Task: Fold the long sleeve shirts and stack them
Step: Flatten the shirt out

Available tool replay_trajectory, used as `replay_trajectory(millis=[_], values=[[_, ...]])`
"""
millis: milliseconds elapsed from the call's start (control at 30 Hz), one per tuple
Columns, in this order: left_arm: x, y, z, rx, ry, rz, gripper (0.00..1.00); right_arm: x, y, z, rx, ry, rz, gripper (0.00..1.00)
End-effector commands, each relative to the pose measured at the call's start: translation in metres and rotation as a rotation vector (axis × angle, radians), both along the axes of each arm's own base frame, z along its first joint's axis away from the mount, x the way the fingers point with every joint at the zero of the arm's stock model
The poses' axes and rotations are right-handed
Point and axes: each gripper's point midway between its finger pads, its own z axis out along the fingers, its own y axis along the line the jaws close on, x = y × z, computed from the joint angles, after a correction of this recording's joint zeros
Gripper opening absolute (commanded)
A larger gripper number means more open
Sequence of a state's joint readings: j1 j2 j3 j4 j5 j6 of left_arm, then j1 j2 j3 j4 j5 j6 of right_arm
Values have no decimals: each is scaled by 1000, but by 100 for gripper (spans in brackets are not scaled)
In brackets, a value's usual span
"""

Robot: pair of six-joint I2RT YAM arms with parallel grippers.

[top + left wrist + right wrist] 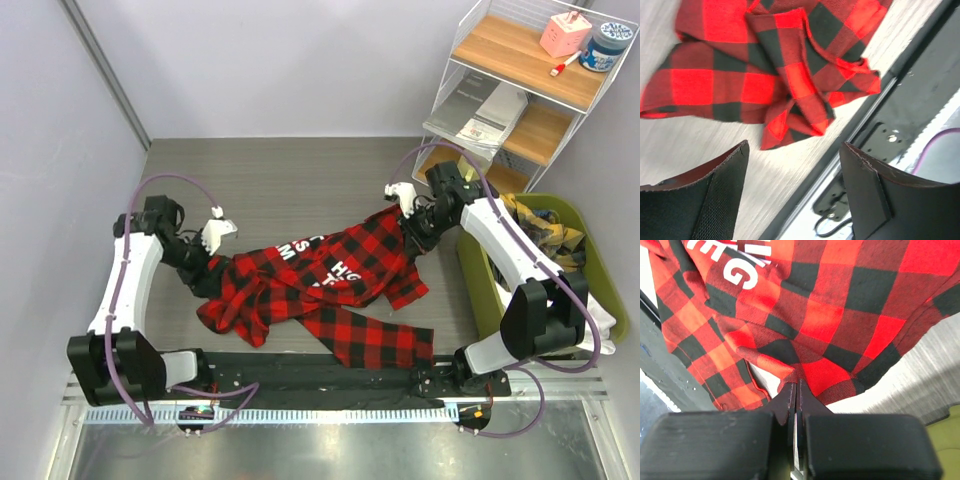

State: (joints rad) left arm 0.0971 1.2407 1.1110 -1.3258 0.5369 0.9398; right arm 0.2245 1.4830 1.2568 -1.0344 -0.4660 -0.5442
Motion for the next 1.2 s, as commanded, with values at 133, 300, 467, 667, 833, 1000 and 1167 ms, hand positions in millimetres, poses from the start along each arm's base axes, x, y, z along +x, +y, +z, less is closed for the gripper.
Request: replay_trajectory(millis=[133, 300, 467, 667, 833, 1000, 1167], values=[[5, -19, -43, -19, 154, 191, 72, 29, 11, 30, 54, -102, -38, 1], [30, -47, -60, 51, 83, 212, 74, 32, 14, 31, 65, -98, -54, 1], [59, -58, -77, 143, 28, 265, 77, 36, 14, 32, 66, -100, -64, 1], [89, -81, -60, 86, 52, 303, 78, 38, 14, 36, 70, -107, -77, 1], [93, -94, -45, 134, 20, 347, 71, 40, 13, 37, 64, -114, -83, 1], [75, -93, -52, 252, 112, 428, 53, 43, 13, 38, 60, -120, -93, 1], [63, -82, -62, 352, 134, 438, 48, 44, 13, 37, 59, -122, -98, 1]])
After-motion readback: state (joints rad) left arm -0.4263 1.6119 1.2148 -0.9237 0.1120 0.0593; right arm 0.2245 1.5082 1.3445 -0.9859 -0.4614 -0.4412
